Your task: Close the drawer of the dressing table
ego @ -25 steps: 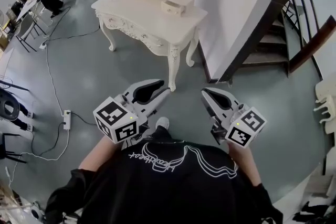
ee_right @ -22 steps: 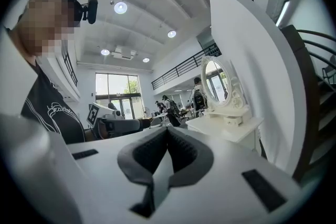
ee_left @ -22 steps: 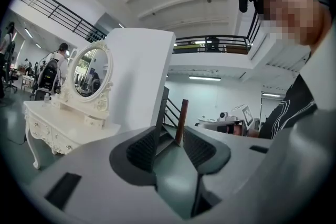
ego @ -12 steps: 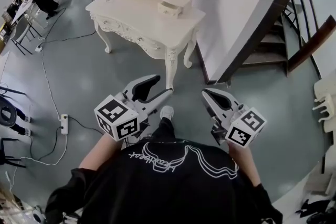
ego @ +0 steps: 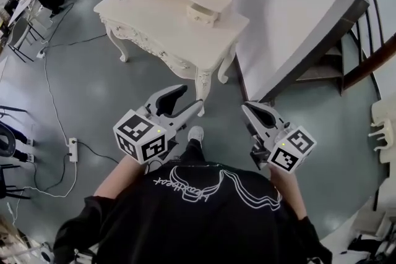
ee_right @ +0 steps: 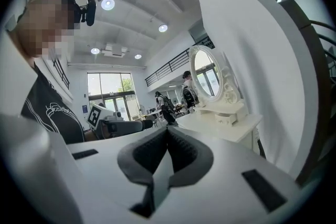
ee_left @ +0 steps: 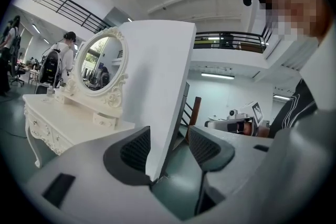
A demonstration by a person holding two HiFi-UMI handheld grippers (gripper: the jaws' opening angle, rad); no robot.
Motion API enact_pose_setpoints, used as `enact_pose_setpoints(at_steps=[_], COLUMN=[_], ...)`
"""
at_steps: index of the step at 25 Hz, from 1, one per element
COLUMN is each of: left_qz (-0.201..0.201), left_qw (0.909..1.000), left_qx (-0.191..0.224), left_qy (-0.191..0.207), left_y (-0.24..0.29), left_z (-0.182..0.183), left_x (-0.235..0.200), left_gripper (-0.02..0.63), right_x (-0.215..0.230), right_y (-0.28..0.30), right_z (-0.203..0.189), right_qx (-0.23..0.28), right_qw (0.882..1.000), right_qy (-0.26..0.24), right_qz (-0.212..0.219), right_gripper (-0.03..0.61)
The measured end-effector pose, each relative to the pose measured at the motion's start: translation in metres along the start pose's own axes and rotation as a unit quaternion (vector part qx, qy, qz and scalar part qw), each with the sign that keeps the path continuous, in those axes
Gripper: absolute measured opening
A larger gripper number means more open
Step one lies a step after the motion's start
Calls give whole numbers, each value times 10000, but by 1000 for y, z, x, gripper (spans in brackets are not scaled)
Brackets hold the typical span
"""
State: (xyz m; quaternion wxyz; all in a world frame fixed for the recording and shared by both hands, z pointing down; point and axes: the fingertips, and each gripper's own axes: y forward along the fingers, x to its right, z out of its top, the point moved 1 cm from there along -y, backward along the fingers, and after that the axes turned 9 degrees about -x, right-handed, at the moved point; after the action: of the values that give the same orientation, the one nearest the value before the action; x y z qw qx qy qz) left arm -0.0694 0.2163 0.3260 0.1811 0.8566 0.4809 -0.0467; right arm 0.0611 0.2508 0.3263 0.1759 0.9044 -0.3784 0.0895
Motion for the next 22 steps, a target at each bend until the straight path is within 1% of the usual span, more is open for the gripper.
enact_pose_setpoints(at_steps=[5,13,18,22], left_qz=[18,59,50,144], left_qw=[9998,9987,9976,9972], left_qx=[-173,-367,-494,-532], left_qy=[-133,-339,-483,-508], left_y=[46,116,149,168], left_z=[17,45,53,54], left_x=[-56,-148,-196,-229], left_gripper=[213,213,213,213], right_x=[57,146,189,209], right_y=[39,107,147,170], right_z=[17,53,69,73], right_qx=[-154,-257,-313,-400], right_qw=[9995,9982,9974,9969], right_qy=[246,520,620,635], right_qz=[-88,-159,-178,-223], right_gripper=[5,5,5,5])
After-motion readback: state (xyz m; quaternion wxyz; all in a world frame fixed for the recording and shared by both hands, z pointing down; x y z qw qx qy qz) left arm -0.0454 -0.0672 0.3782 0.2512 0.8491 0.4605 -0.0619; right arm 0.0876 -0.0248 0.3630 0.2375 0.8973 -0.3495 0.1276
